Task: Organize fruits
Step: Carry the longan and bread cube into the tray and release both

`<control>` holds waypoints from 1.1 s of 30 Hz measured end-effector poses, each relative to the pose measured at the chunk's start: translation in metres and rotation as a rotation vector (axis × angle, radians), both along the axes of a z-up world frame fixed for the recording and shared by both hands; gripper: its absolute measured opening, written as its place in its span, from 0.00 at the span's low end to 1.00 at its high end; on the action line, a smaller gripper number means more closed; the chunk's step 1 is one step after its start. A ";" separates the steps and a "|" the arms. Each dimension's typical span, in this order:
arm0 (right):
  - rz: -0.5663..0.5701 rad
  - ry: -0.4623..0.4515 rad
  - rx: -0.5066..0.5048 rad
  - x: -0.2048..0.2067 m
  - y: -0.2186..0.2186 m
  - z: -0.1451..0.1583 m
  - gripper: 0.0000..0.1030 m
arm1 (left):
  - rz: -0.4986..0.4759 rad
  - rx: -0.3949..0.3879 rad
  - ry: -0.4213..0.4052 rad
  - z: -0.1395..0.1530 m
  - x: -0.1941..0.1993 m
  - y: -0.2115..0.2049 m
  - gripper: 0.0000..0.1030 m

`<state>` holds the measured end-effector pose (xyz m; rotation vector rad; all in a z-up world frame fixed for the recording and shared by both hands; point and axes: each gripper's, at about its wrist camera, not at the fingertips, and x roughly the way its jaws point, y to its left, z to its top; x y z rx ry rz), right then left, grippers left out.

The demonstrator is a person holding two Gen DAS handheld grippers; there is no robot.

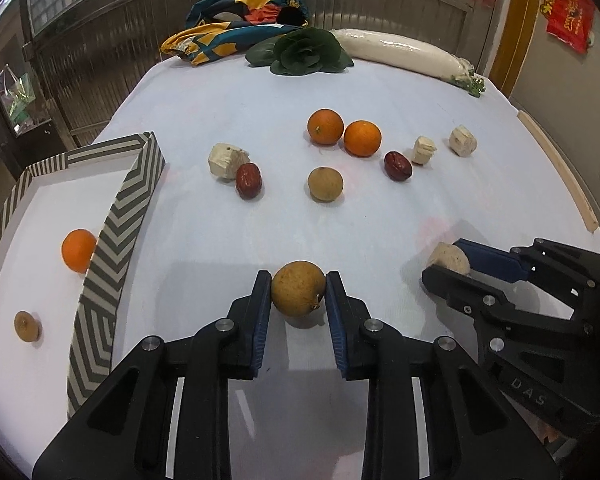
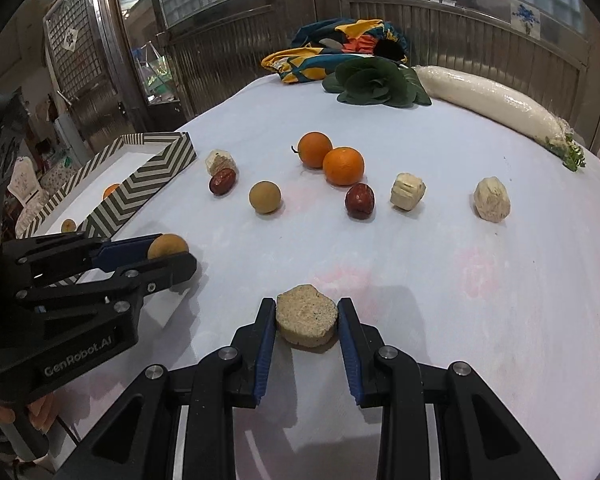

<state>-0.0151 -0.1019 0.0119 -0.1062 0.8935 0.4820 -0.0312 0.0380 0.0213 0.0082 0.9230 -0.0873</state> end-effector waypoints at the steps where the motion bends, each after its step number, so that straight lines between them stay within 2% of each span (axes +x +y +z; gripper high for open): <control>1: -0.001 0.004 0.000 0.000 0.000 -0.001 0.29 | 0.001 0.002 0.000 0.000 0.000 0.000 0.25; 9: -0.005 -0.003 -0.006 0.000 0.000 0.000 0.29 | 0.007 0.012 -0.012 0.004 -0.002 0.003 0.25; 15: -0.020 -0.039 0.010 -0.008 0.003 0.014 0.29 | 0.018 0.021 -0.041 0.014 -0.008 0.008 0.25; 25: -0.013 -0.082 0.013 -0.017 0.024 0.034 0.29 | 0.039 0.017 -0.076 0.031 -0.018 0.023 0.25; 33: 0.019 -0.102 0.023 -0.016 0.048 0.046 0.29 | 0.066 0.019 -0.102 0.052 -0.023 0.050 0.25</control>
